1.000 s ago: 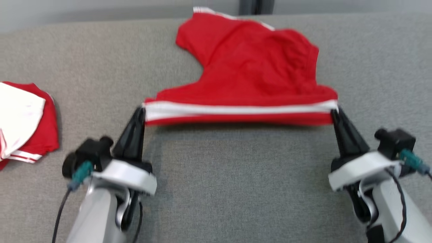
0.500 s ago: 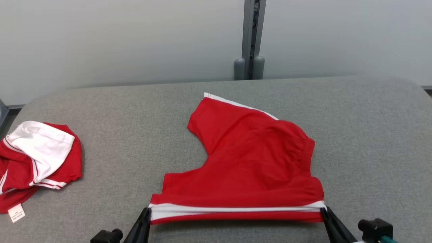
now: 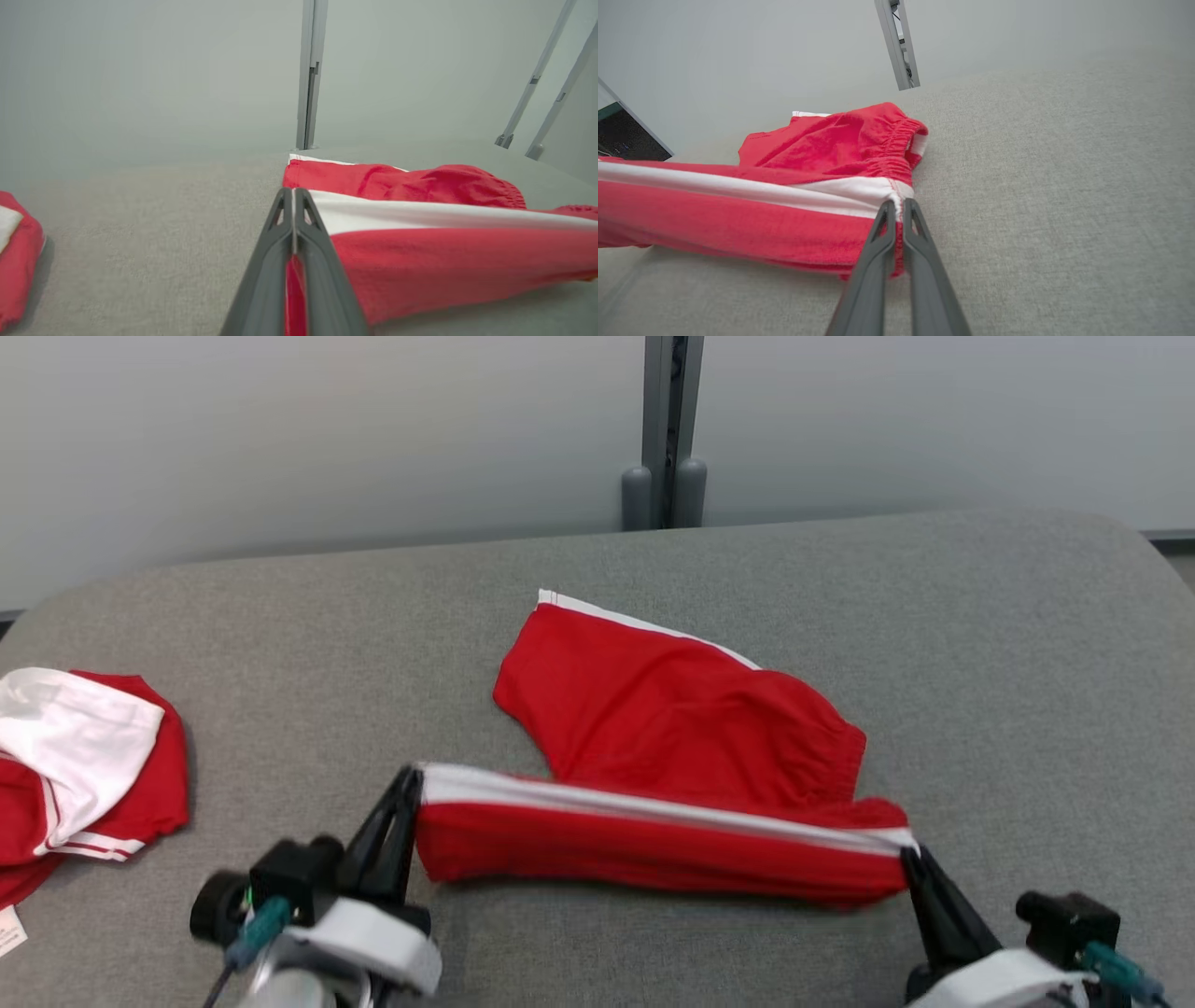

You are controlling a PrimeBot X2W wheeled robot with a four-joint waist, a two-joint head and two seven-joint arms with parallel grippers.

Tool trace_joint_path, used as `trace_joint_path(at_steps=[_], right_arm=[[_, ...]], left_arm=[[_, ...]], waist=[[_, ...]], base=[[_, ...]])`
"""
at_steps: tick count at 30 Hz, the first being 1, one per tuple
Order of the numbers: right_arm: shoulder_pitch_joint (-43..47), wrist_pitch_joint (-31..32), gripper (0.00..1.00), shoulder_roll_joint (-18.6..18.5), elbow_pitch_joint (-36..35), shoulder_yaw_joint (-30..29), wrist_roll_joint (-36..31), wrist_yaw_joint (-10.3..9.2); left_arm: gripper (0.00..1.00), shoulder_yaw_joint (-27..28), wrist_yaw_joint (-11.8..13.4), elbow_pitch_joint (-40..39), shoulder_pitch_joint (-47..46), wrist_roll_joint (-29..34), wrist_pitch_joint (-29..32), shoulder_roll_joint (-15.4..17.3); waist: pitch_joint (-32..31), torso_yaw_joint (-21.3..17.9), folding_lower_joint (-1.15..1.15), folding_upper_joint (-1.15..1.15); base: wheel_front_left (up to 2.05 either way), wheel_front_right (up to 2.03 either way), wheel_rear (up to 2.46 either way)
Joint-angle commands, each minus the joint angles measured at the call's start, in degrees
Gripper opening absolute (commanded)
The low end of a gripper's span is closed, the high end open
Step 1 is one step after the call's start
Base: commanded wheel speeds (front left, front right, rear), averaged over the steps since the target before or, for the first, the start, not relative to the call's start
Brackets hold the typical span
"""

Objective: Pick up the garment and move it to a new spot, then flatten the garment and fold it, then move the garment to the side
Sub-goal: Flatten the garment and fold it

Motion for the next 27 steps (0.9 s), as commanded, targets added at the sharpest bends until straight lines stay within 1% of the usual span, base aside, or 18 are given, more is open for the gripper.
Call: trace_joint_path(at_steps=[1,5,8,13,15,18,22,27], right_arm=[[-2.04,-0.12,0.00,-0.16,0.10,-0.72,0.34,-0.29],[-9.18,-0.12,0.00,1.26,1.70,-2.14,0.62,-0.28],[-14.39,-0.12,0.00,2.09,3.36,-2.93,0.02,-0.25],[-20.89,-0.12,0.00,2.58,5.82,-4.19,-0.23,-0.18],[-23.71,-0.12,0.00,2.65,7.20,-3.52,1.19,-0.17],[-25.73,-0.12,0.00,2.62,7.86,-2.65,2.44,-0.18],[-27.10,-0.12,0.00,2.59,7.71,-2.00,3.60,-0.18],[-28.28,-0.12,0.00,2.59,6.70,-1.46,4.55,-0.18]], left_arm=[[0.00,-0.04,-0.11,0.54,-3.17,0.64,-0.11,0.93],[0.00,-2.88,-0.33,3.95,-14.64,2.16,-0.11,2.17],[0.00,-6.71,-0.42,7.84,-22.50,2.40,-0.07,3.58],[0.00,-11.75,-0.44,13.12,-34.23,1.32,-0.07,5.99],[0.00,-13.80,-0.42,16.52,-39.44,0.82,-0.07,7.03],[0.00,-14.24,-0.41,19.52,-43.24,0.44,-0.07,7.02],[0.00,-13.20,-0.33,23.58,-46.72,0.71,-0.07,6.56],[0.00,-12.56,0.66,27.03,-50.04,1.43,-0.07,5.81]], waist=[[2.93,-0.92,0.00,0.00],[7.63,-2.09,0.00,0.00],[11.09,-2.90,0.00,0.00],[15.84,-4.15,0.00,0.00],[17.78,-4.80,0.00,0.00],[19.36,-5.36,0.00,0.00],[21.09,-5.88,0.00,0.00],[23.21,-6.46,0.00,0.00]], base=[[0.00,0.00,0.00],[0.00,0.00,0.00],[0.00,0.00,0.00],[0.00,0.00,0.00],[0.00,0.00,0.00],[0.00,0.00,0.00],[0.00,0.00,0.00],[0.00,0.00,0.00]])
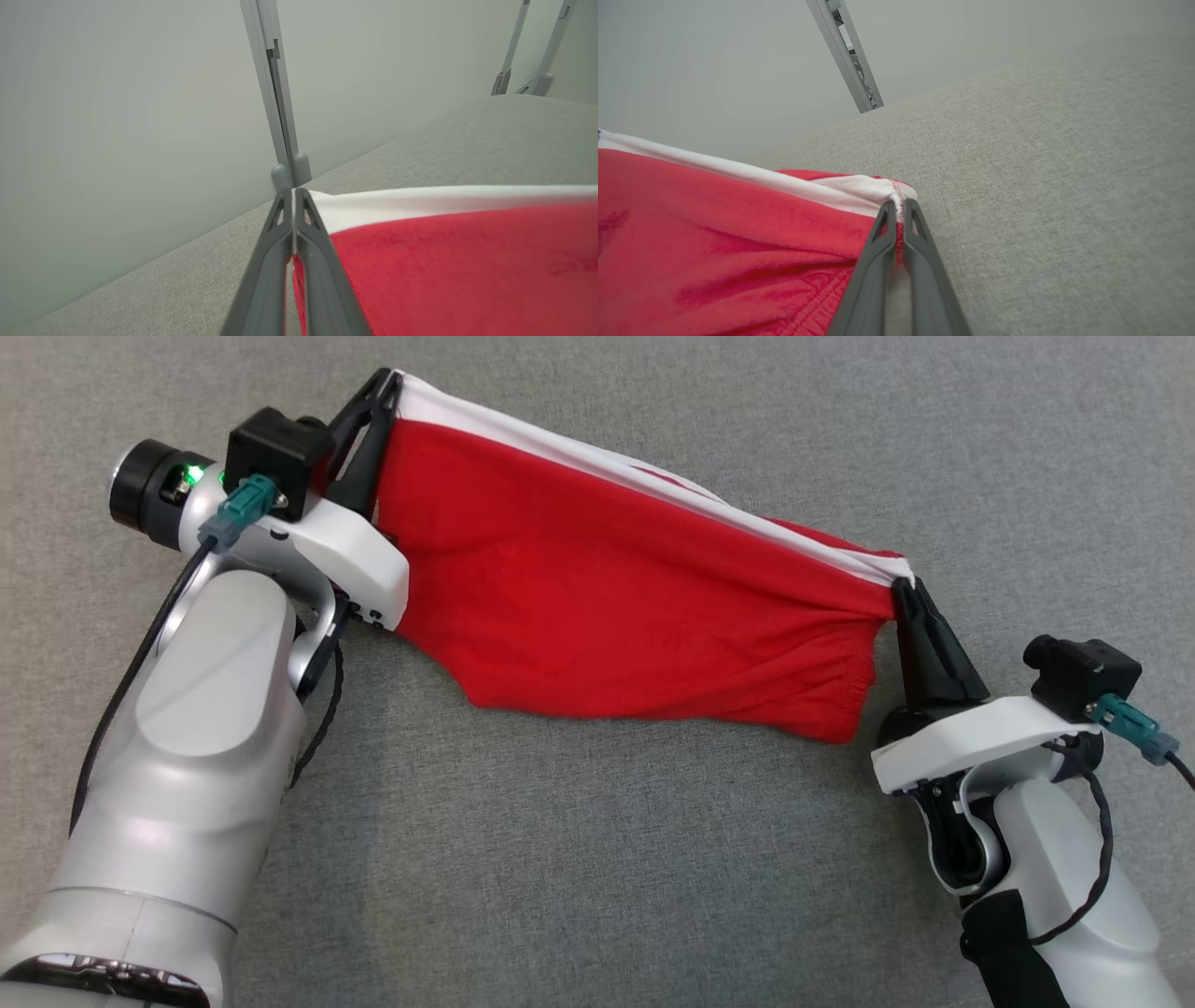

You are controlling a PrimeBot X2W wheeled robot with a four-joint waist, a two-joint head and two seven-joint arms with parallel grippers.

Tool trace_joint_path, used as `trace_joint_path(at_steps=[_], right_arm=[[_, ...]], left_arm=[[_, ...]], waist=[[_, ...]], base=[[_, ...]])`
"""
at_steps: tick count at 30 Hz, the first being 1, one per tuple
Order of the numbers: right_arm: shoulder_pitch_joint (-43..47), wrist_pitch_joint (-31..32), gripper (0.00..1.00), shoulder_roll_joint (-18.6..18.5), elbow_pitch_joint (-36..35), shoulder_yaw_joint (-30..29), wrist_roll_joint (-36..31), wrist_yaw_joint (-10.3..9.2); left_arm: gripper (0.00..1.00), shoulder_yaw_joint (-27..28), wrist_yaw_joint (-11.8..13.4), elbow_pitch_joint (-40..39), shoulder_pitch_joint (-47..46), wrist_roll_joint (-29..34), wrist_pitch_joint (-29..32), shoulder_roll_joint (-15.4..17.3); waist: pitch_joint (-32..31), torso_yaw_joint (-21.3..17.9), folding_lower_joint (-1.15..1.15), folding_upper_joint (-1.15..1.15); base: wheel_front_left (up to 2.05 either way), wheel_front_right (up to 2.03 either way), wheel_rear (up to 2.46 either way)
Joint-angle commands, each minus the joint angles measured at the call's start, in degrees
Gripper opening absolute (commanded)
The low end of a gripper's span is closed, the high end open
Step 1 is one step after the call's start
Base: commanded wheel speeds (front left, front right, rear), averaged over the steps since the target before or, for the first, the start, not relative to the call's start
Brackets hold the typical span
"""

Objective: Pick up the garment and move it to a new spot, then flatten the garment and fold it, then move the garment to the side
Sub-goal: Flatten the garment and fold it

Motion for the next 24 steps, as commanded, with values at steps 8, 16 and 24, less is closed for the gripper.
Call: trace_joint_path(at_steps=[8,16,24], right_arm=[[-3.03,-0.12,0.00,-0.44,-2.41,1.91,2.72,-0.04],[-3.69,-0.12,0.00,-0.43,-3.52,2.64,3.67,-0.03],[-3.58,-0.12,1.00,-0.40,-5.47,1.84,3.31,-0.03]], left_arm=[[0.00,0.47,1.65,6.83,-5.98,1.43,-0.02,0.03],[0.00,-0.29,1.50,7.88,-7.75,2.54,-0.02,-0.05],[1.00,0.58,2.41,9.49,-8.63,1.73,-0.02,-0.45]], waist=[[4.54,-2.25,0.00,0.00],[5.84,-2.94,0.00,0.00],[6.47,-3.09,0.00,0.00]], base=[[0.00,0.00,0.00],[0.00,0.00,0.00],[0.00,0.00,0.00]])
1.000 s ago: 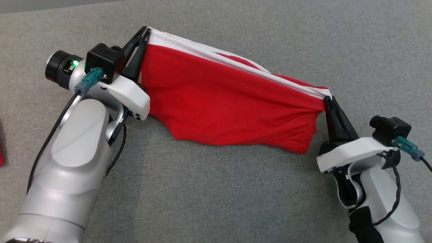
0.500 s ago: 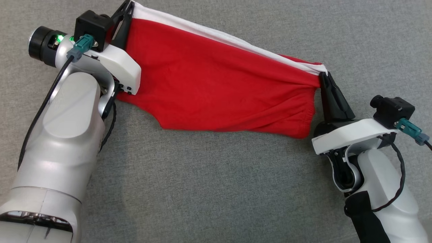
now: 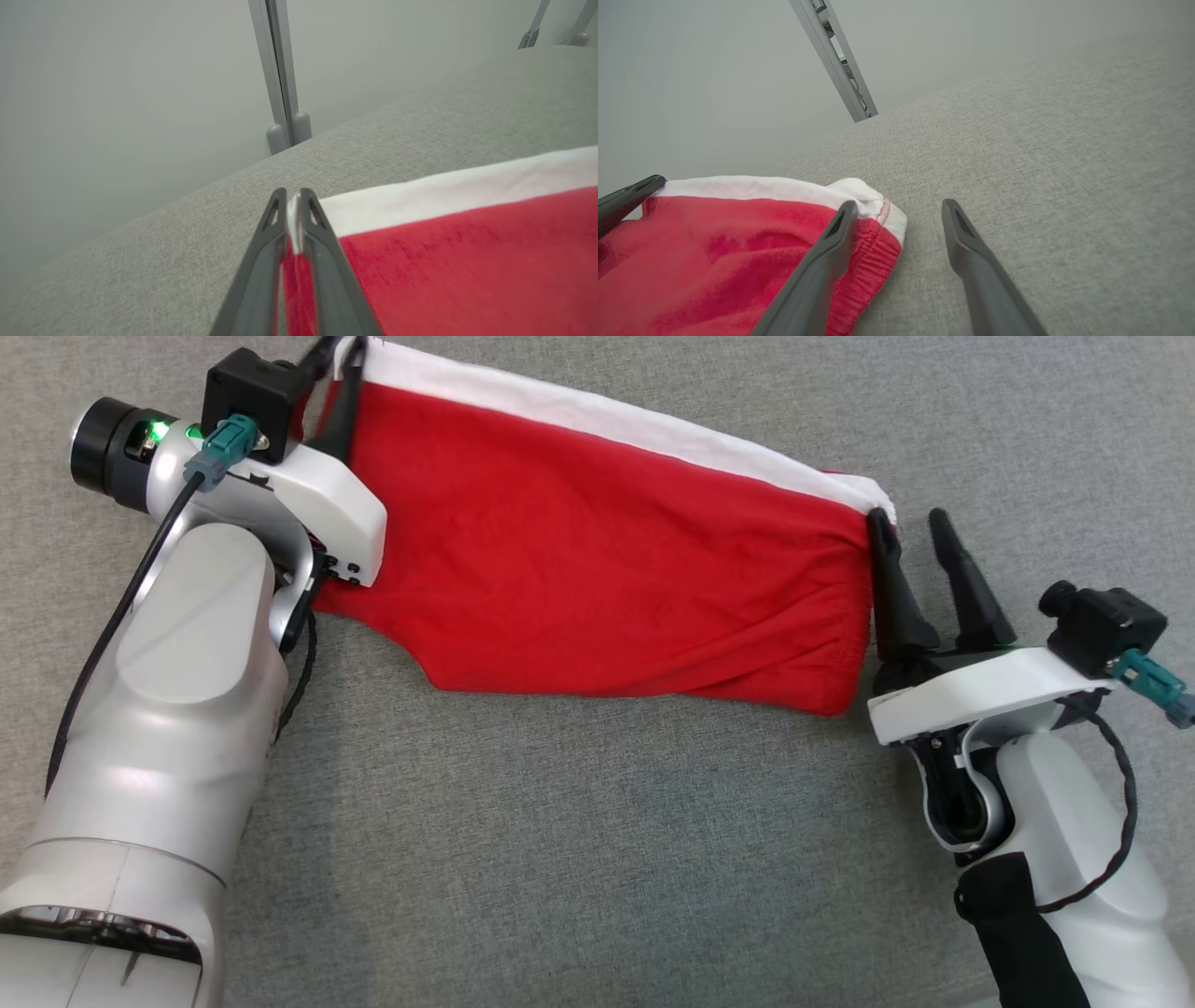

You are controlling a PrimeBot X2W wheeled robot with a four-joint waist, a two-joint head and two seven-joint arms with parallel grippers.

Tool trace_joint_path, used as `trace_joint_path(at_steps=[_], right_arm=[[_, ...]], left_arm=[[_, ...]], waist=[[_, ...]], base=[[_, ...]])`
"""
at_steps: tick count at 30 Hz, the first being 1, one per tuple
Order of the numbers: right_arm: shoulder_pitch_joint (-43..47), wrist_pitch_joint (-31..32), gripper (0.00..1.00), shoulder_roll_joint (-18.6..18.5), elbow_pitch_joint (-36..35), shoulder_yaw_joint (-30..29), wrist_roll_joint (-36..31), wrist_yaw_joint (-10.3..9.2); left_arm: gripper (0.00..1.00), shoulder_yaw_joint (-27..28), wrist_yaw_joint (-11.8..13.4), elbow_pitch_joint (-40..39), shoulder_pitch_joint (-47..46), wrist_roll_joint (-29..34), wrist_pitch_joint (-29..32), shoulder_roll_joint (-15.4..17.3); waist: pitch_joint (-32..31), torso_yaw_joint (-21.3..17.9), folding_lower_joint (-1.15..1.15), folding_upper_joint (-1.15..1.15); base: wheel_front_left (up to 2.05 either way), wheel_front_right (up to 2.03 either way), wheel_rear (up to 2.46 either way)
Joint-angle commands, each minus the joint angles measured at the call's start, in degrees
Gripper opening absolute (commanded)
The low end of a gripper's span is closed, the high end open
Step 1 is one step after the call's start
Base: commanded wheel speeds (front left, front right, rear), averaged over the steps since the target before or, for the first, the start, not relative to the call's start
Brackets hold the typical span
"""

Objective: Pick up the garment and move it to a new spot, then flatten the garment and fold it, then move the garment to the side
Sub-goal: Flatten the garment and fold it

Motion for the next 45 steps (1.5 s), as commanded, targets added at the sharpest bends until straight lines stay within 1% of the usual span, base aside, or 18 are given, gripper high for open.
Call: trace_joint_path(at_steps=[1,4,7,11,15,18,19,23,31,32,33,34,35,40,45], right_arm=[[0.11,-0.12,1.00,-0.37,-0.84,-0.82,-0.62,-0.02],[1.12,-0.12,1.00,-0.36,-1.45,-2.14,-1.65,-0.02],[2.11,-0.12,1.00,-0.35,-2.11,-4.15,-3.08,-0.02],[4.27,-0.11,1.00,-0.35,-1.81,-7.14,-4.44,-0.02],[6.27,-0.11,1.00,-0.34,-1.10,-9.44,-5.42,-0.02],[7.34,-0.11,1.00,-0.35,-0.87,-10.52,-5.85,-0.02],[7.34,-0.11,1.00,-0.35,-0.87,-10.52,-5.85,-0.02],[7.98,-0.11,1.00,-0.35,-0.56,-11.00,-6.23,-0.02],[7.22,-0.11,1.00,-0.33,-0.40,-10.78,-5.88,-0.02],[7.18,-0.11,1.00,-0.36,-0.40,-10.95,-5.94,-0.02],[7.14,-0.11,1.00,-0.35,-0.41,-11.07,-5.98,-0.02],[7.13,-0.11,1.00,-0.35,-0.42,-11.14,-5.98,-0.02],[7.13,-0.11,1.00,-0.35,-0.43,-11.25,-6.01,-0.02],[7.94,-0.11,1.00,-0.35,-0.16,-11.78,-6.23,-0.02],[9.64,-0.11,1.00,-0.35,0.91,-12.24,-6.66,-0.02]], left_arm=[[1.00,0.34,0.42,-0.40,-1.06,-0.26,-0.02,0.01],[1.00,0.90,0.56,-0.50,-0.45,-0.88,-0.02,-0.34],[1.00,1.19,0.76,1.15,0.24,-1.37,-0.02,-0.96],[1.00,1.38,0.08,7.76,0.33,-3.24,1.22,-2.54],[1.00,1.04,-0.90,12.88,-0.35,-5.08,5.72,-3.75],[1.00,0.54,-1.81,14.64,-0.83,-6.74,9.05,-4.27],[1.00,0.54,-1.81,14.64,-0.83,-6.74,9.05,-4.27],[1.00,-0.80,-2.38,15.67,-0.89,-8.81,14.21,-4.53],[1.00,-7.62,-2.74,12.45,2.43,-15.64,24.28,-4.53],[0.93,-8.21,-2.75,12.32,3.01,-16.29,25.08,-4.54],[0.64,-8.78,-2.75,12.25,3.40,-16.79,25.72,-4.60],[0.14,-9.29,-2.73,12.11,3.57,-17.20,25.98,-4.60],[0.00,-9.72,-2.47,11.94,3.68,-17.42,25.86,-4.57],[0.00,-11.14,-1.76,11.21,4.78,-18.79,23.51,-4.39],[0.00,-11.47,-0.70,11.05,8.09,-21.34,20.01,-4.45]], waist=[[-0.17,0.22,0.00,0.00],[-1.08,0.78,0.00,0.00],[-2.56,1.56,0.00,0.00],[-5.15,2.73,0.00,0.00],[-7.18,3.63,0.00,0.00],[-7.99,3.84,0.00,0.00],[-7.99,3.84,0.00,0.00],[-8.41,3.62,0.00,0.00],[-8.42,2.70,0.00,0.00],[-8.46,2.71,0.00,0.00],[-8.52,2.73,0.00,0.00],[-8.59,2.77,0.00,0.00],[-8.69,2.85,0.00,0.00],[-10.37,3.60,0.00,0.00],[-14.20,4.84,0.00,0.00]], base=[[0.00,0.00,0.00],[0.00,0.00,0.00],[0.00,0.00,0.00],[0.00,0.00,0.00],[0.00,0.00,0.00],[0.00,0.00,0.00],[0.00,0.00,0.00],[0.00,0.00,0.00],[0.00,0.00,0.00],[0.00,0.00,0.00],[0.00,0.00,0.00],[0.00,0.00,0.00],[0.00,0.00,0.00],[0.00,0.00,0.00],[0.00,0.00,0.00]])
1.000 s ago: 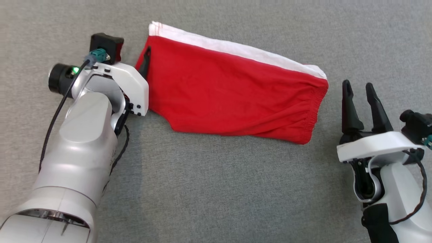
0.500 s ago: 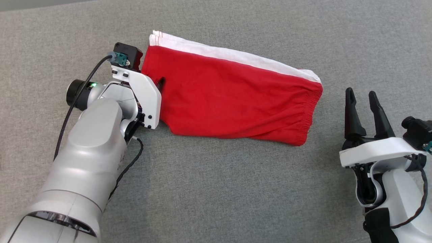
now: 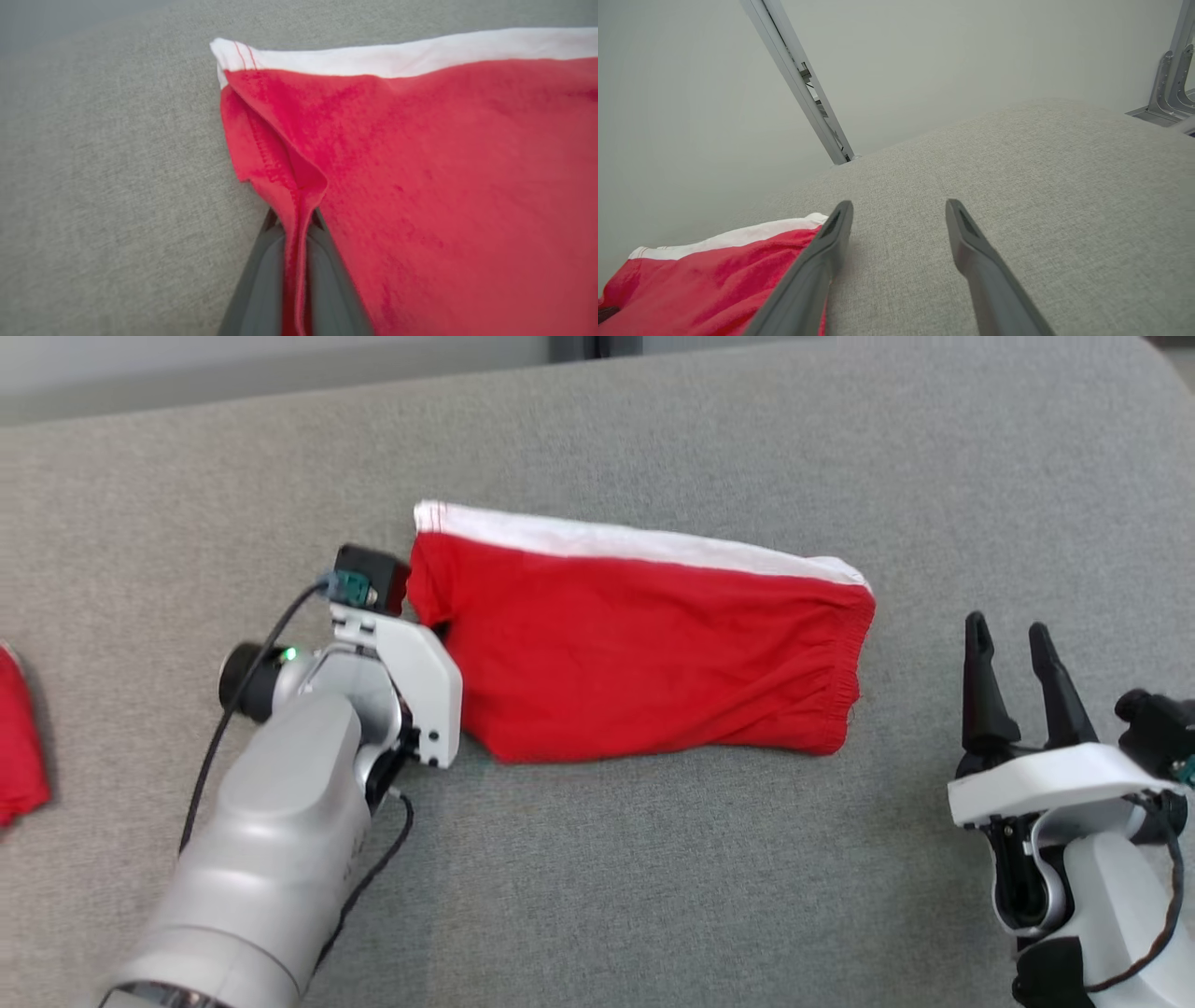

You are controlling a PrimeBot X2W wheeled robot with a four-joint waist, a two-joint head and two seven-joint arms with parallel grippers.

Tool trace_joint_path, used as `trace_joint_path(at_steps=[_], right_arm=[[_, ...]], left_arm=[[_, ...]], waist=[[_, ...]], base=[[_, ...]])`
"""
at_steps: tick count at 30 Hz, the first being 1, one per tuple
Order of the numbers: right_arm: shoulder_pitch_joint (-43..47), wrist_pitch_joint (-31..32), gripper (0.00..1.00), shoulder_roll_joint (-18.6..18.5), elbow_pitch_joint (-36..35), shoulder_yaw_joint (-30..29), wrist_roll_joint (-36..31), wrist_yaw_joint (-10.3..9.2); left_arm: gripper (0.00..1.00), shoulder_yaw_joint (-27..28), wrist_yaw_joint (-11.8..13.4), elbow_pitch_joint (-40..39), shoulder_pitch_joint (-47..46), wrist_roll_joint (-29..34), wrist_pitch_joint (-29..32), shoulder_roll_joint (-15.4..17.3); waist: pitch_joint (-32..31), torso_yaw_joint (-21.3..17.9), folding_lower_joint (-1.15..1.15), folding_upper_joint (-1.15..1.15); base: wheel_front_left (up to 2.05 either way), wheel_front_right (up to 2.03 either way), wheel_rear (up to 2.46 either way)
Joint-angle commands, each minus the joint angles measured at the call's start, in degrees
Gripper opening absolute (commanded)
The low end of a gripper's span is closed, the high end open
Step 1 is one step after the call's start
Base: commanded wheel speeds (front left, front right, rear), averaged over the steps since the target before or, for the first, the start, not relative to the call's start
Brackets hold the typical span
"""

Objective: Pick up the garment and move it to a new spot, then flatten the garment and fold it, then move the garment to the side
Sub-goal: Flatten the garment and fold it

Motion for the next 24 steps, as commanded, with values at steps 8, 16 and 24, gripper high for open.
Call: trace_joint_path(at_steps=[8,16,24], right_arm=[[5.01,-0.11,1.00,-0.34,1.96,-0.49,-1.78,-0.02],[8.08,-0.11,1.00,-0.35,2.58,0.53,-2.94,-0.01],[8.26,-0.11,1.00,-0.33,2.21,1.82,-4.62,-0.01]], left_arm=[[0.00,0.54,2.22,0.01,9.30,-4.98,-5.53,0.40],[0.00,0.41,5.36,0.58,16.14,-7.27,-12.80,0.40],[1.00,0.61,9.40,-0.88,18.23,-5.36,-19.66,1.68]], waist=[[-8.25,3.16,0.00,0.00],[-10.85,4.44,0.00,0.00],[-11.67,5.39,0.00,0.00]], base=[[0.00,0.00,0.00],[0.00,0.00,0.00],[0.00,0.00,0.00]])
